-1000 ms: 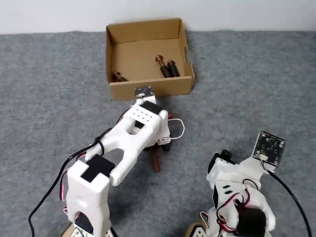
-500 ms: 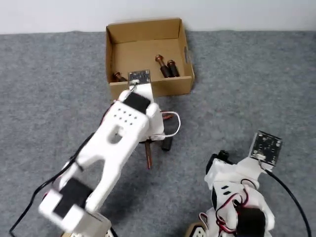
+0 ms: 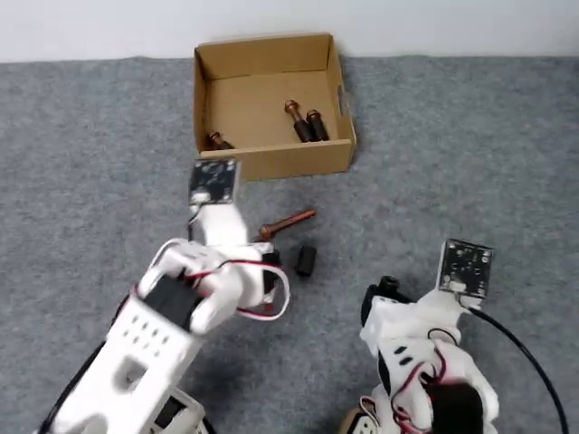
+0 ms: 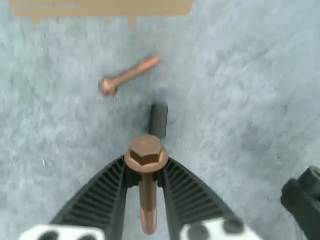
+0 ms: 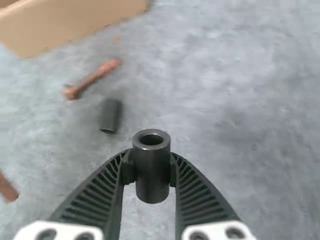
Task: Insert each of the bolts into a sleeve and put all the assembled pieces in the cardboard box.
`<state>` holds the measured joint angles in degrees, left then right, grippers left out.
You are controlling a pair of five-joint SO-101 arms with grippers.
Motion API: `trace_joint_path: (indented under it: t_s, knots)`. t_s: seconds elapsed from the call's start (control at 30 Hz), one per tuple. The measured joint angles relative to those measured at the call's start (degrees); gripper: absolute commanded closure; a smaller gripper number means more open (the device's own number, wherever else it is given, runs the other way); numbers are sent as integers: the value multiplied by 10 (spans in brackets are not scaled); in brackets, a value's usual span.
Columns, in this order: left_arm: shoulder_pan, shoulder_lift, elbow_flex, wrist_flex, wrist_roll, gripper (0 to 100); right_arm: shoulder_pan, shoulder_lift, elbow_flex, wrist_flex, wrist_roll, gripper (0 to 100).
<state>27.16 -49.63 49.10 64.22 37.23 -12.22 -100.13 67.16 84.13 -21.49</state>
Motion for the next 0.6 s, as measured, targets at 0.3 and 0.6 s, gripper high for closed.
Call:
trace_joint_path:
  t_s: [0.3,0.6]
  knots:
    - [-11,-183,114,-40,-41,995,-113,-34,0,0,0,991]
    - [-11,-367,207,-76,-41,995,-251,-28,18,-43,62,991]
